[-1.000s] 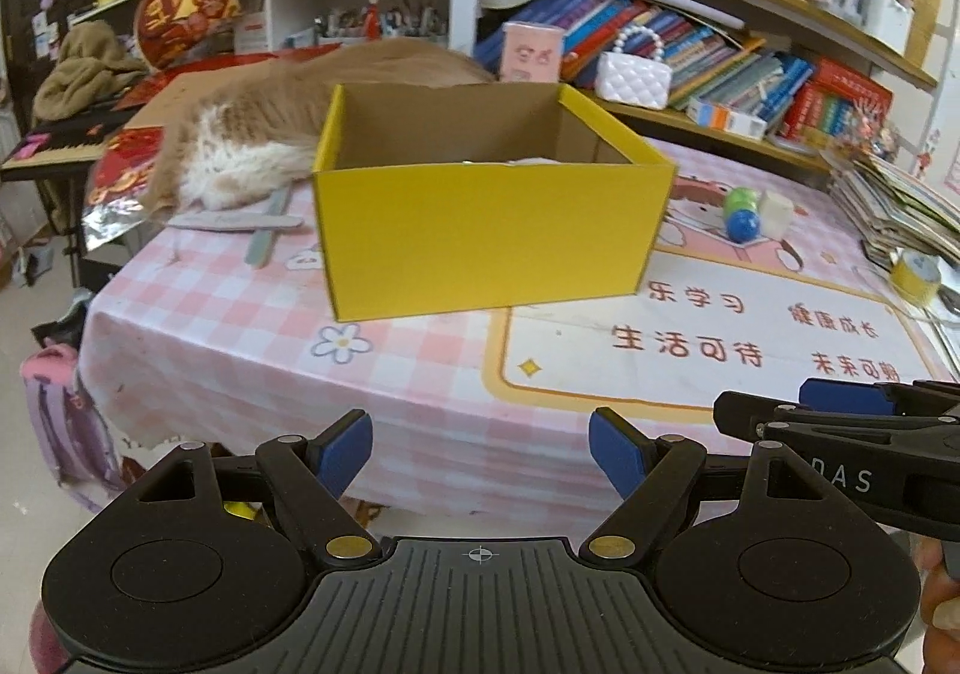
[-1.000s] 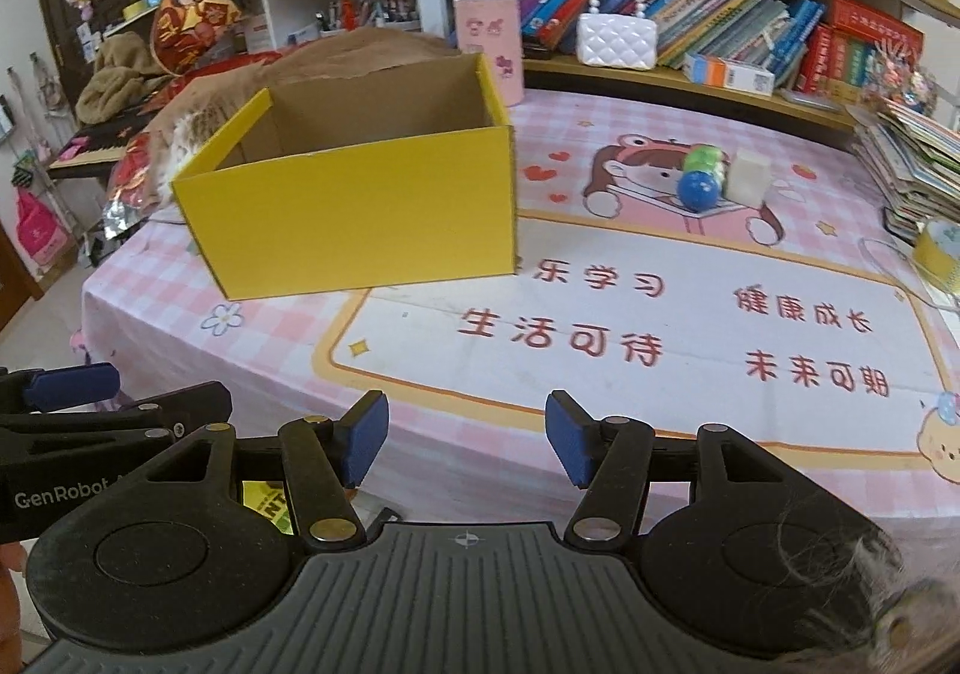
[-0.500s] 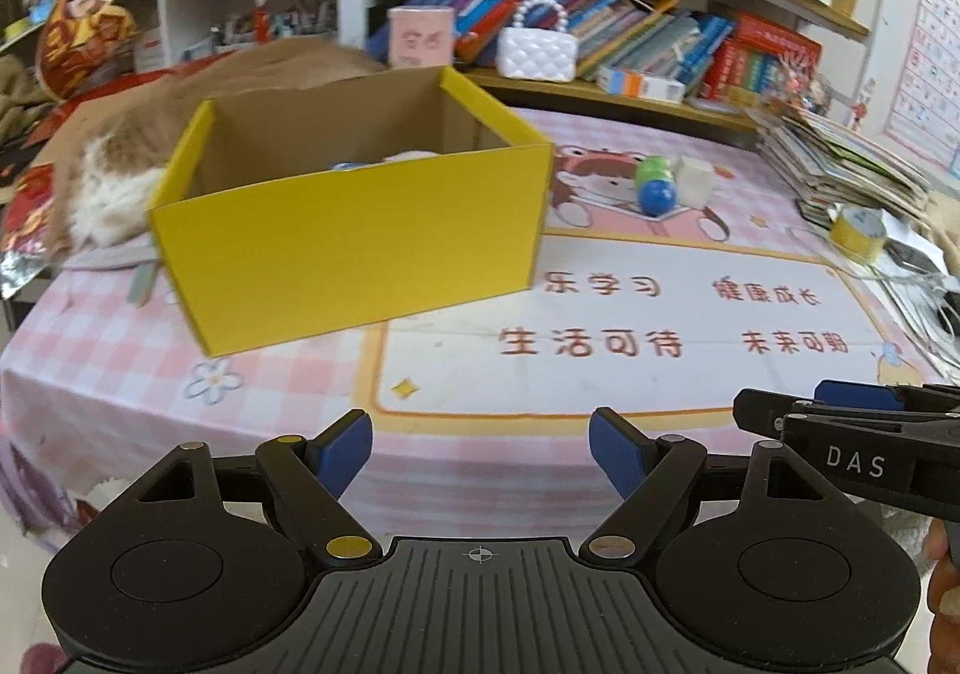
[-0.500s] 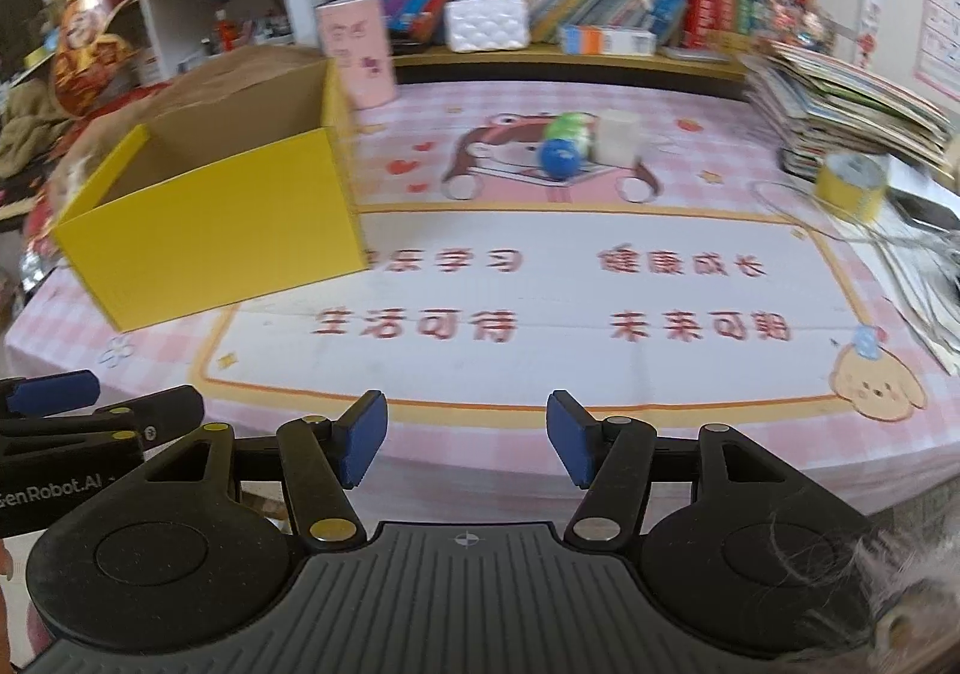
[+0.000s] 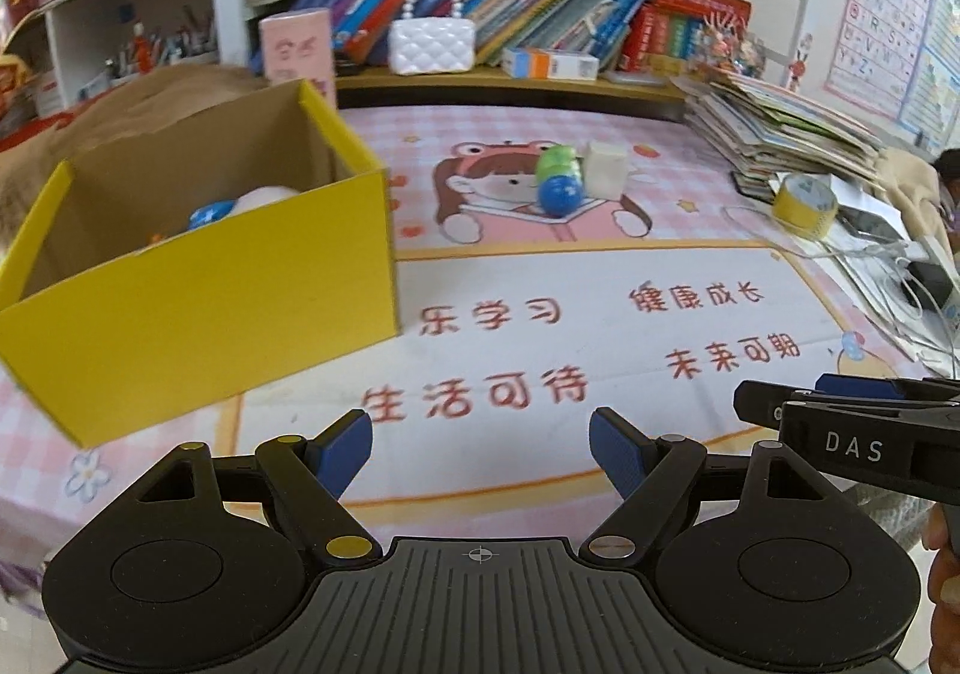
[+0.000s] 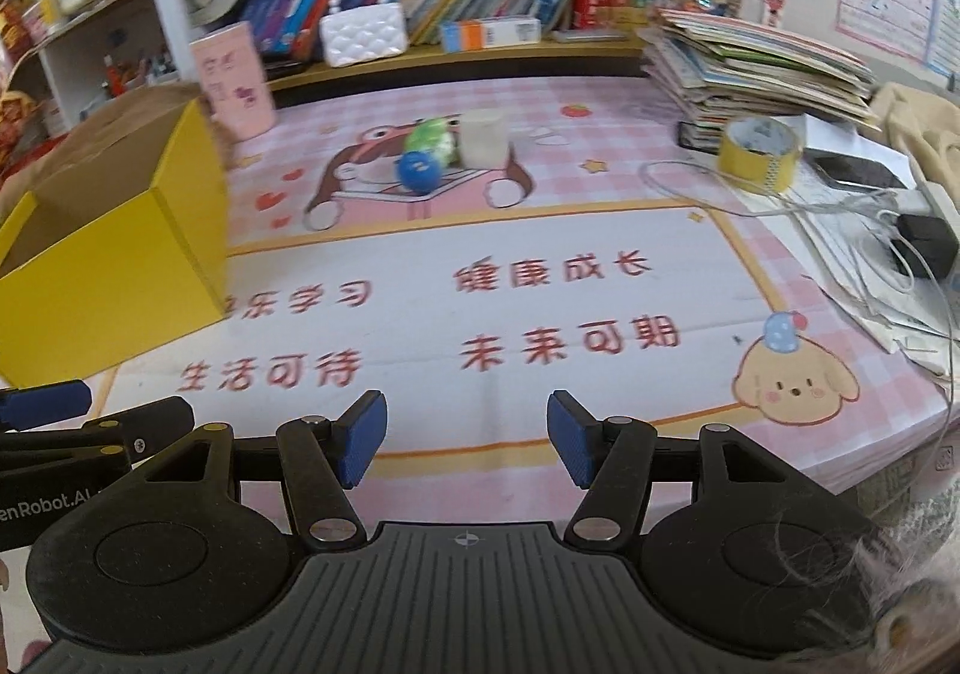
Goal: Organize objects
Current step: 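Grasp the green-and-blue toy figure with the left gripper while the right grasps the white foam cube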
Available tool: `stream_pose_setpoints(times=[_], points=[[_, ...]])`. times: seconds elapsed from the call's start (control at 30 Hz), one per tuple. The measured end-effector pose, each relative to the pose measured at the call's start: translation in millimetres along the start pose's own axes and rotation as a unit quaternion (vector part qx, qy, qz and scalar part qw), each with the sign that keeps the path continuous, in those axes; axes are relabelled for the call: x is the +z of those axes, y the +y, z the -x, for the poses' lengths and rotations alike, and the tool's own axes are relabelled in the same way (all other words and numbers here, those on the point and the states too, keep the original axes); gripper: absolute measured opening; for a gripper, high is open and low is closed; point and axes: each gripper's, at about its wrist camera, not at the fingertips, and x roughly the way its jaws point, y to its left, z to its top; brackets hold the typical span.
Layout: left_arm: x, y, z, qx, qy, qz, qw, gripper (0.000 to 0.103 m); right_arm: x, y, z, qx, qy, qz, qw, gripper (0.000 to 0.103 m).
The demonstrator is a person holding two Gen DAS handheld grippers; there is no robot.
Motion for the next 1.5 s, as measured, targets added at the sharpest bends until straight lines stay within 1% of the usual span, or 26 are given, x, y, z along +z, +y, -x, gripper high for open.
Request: stream_pose_setpoints(times=[0.17, 0.27, 0.6, 0.77, 0.9, 1.2, 1.33, 1.5], points=[[16, -10, -15, 0.000, 0.002, -0.003, 1.0000, 0.082, 14, -13, -12, 0.000, 0.002, -0.005, 1.000, 0.057], [27, -16, -25, 0.007, -0.002, 0.000, 1.0000, 0.082, 28, -20, -21, 0.007, 0.001, 0.000, 1.000, 0.057], [78, -32, -58, 0.036, -0.030, 0.030, 0.9984, 0.082, 90, -42, -62, 0.040, -0.017, 0.029, 0.999, 0.058], [96, -38, -75, 0.050, -0.034, 0.045, 0.9972, 0.082, 117, -46, -86, 0.060, -0.018, 0.048, 0.997, 0.058], [109, -45, -88, 0.055, -0.036, 0.052, 0.9965, 0.080, 134, -51, -103, 0.066, -0.022, 0.057, 0.996, 0.058], [130, -60, -121, 0.064, -0.024, 0.046, 0.9966, 0.080, 163, -68, -138, 0.081, -0.012, 0.061, 0.995, 0.058], [135, -66, -143, 0.078, -0.012, 0.030, 0.9964, 0.080, 173, -70, -161, 0.092, -0.007, 0.066, 0.994, 0.058], [139, -72, -166, 0.085, 0.008, 0.017, 0.9962, 0.080, 190, -67, -193, 0.122, 0.001, 0.078, 0.989, 0.058]])
